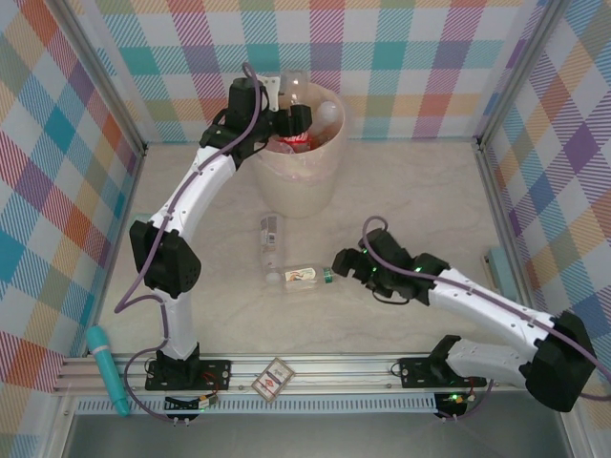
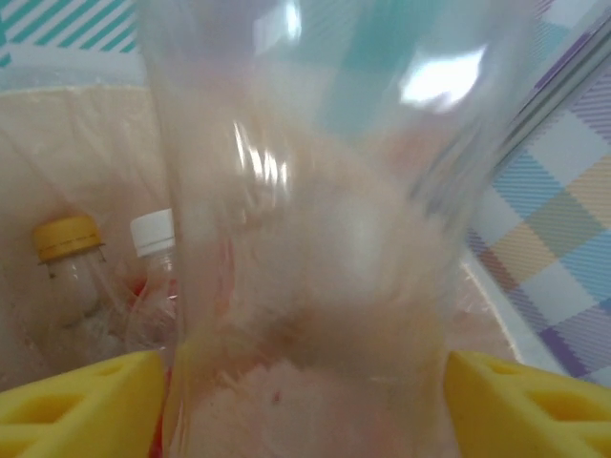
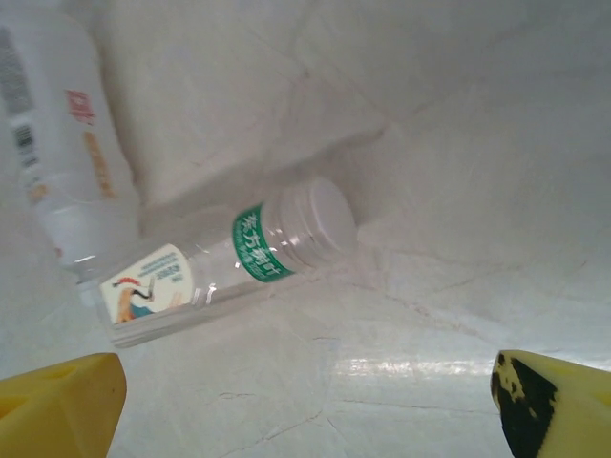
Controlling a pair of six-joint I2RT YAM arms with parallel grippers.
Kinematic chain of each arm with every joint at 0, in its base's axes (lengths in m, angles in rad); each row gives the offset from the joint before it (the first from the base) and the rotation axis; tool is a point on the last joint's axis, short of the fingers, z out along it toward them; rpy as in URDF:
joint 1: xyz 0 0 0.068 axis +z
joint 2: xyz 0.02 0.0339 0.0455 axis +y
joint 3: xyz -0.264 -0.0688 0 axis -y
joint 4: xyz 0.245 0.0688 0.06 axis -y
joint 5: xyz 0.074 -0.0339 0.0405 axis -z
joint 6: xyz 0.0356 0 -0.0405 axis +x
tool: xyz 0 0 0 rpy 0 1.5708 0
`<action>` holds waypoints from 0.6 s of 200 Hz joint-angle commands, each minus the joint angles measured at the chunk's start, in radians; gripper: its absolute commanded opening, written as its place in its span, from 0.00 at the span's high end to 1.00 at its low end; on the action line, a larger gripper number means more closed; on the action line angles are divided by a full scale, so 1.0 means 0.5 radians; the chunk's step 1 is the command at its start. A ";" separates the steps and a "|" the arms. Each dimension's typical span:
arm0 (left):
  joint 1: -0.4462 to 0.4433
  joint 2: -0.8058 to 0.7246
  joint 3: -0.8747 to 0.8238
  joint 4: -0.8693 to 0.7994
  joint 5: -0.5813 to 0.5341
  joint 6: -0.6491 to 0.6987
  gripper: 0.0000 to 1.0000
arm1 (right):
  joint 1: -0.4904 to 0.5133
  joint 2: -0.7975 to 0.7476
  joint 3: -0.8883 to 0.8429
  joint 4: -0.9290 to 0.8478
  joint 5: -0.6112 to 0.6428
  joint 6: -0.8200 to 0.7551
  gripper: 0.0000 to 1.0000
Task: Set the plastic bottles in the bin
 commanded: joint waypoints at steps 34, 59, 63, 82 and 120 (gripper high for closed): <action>-0.018 -0.093 -0.018 0.104 -0.019 0.058 0.00 | 0.206 0.307 -0.094 0.513 0.280 0.646 0.02; -0.013 -0.162 0.021 0.056 -0.139 0.106 0.00 | 0.211 0.428 -0.108 0.609 0.307 0.712 0.02; -0.011 -0.178 0.027 0.044 -0.173 0.115 0.00 | 0.211 0.446 -0.106 0.626 0.307 0.712 0.02; 0.019 -0.274 0.038 -0.017 -0.336 0.129 0.00 | 0.213 0.537 -0.075 0.678 0.316 0.696 0.02; 0.146 -0.470 -0.013 -0.240 -0.563 0.077 0.00 | 0.141 0.743 -0.004 0.731 0.287 0.622 0.02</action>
